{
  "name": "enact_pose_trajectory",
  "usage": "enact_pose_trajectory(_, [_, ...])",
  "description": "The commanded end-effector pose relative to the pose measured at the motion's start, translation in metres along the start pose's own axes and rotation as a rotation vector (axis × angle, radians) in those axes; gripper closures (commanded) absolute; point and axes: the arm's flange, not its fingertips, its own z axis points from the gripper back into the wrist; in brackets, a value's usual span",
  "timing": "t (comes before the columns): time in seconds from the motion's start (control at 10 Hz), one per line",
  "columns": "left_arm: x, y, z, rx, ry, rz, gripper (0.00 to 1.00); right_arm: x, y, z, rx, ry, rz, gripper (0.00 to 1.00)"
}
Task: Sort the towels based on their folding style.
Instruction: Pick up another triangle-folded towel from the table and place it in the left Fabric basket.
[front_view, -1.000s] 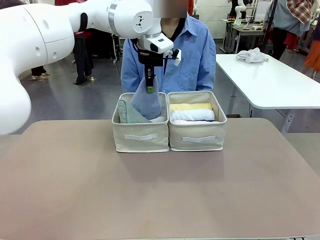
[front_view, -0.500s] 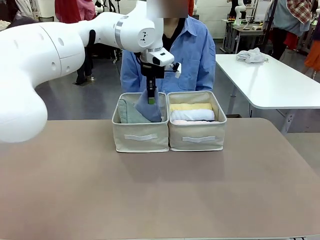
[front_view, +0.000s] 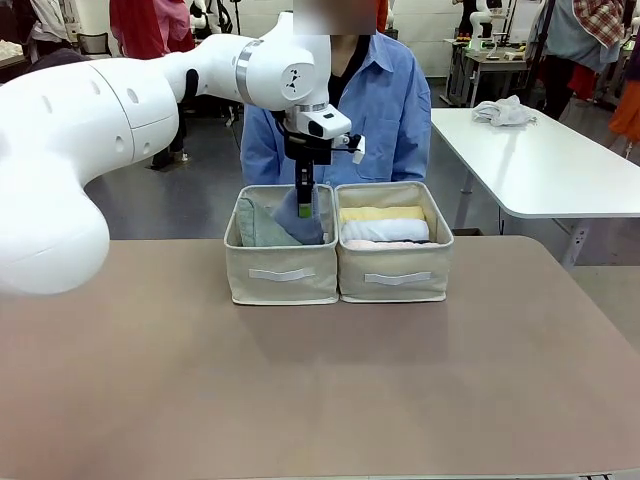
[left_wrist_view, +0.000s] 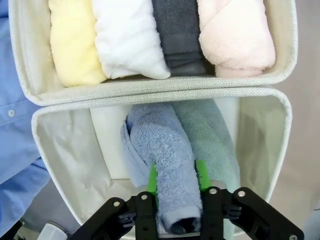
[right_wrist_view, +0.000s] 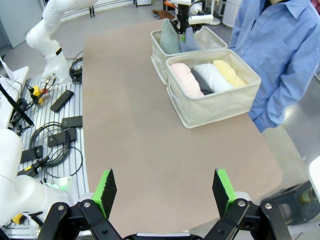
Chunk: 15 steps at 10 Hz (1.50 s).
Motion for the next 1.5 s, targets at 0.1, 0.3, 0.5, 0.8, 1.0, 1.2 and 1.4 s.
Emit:
enact_pose_trajectory(0.1, [0.017,0.027,0.013,-0.028,-0.018,-0.023,0.00,0.001,0.000,0.001,0.006,-0.012,0.014,0.00])
enact_pose_trajectory(0.3, [0.015,0.028,0.015,-0.030,-0.026,-0.018,0.00,0.001,0.000,0.001,0.006,-0.012,0.014,0.00])
enact_pose_trajectory(0.5, [0.014,0.028,0.016,-0.028,-0.034,-0.018,0.00,0.001,0.000,0.001,0.006,-0.012,0.014,0.00])
enact_pose_trajectory(0.8, [0.013,0.027,0.019,-0.019,-0.039,-0.022,0.00,0.001,0.000,0.001,0.006,-0.012,0.014,0.00])
enact_pose_trajectory(1.0, [0.012,0.025,0.025,-0.010,-0.053,-0.033,0.00,0.001,0.000,0.001,0.006,-0.012,0.014,0.00])
enact_pose_trajectory(1.2, [-0.004,0.016,0.047,0.017,-0.155,-0.070,0.00,0.001,0.000,0.001,0.006,-0.012,0.014,0.00])
enact_pose_trajectory(1.4, [-0.044,-0.012,0.081,0.018,-0.253,-0.074,0.00,0.001,0.000,0.001,0.006,-0.012,0.014,0.00])
